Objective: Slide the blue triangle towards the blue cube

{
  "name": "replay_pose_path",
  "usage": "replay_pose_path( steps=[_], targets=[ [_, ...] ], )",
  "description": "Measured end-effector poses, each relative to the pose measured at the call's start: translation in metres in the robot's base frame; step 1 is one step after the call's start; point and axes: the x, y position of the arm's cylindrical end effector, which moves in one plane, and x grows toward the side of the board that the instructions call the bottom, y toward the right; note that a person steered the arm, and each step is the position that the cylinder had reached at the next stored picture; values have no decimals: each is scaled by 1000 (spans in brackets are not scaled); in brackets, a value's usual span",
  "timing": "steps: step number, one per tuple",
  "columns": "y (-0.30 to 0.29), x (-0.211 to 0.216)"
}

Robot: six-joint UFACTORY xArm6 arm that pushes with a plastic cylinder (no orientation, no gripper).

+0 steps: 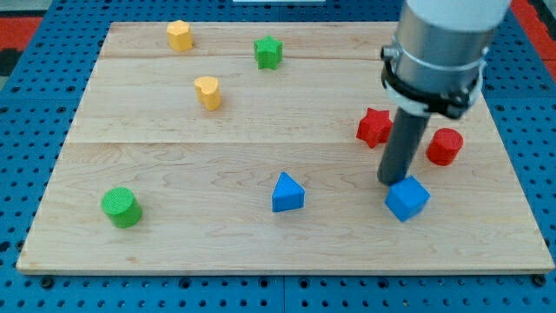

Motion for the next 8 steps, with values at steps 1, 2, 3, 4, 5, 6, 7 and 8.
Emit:
replay_pose_path(
  steps=[1, 2, 3, 4, 5, 6, 7, 8],
  targets=[
    [-39, -9],
    [-113, -37],
    [-171, -34],
    [-171, -8],
    [-133, 5],
    [-111, 5],
    [-121, 5],
    [-143, 5]
  ],
)
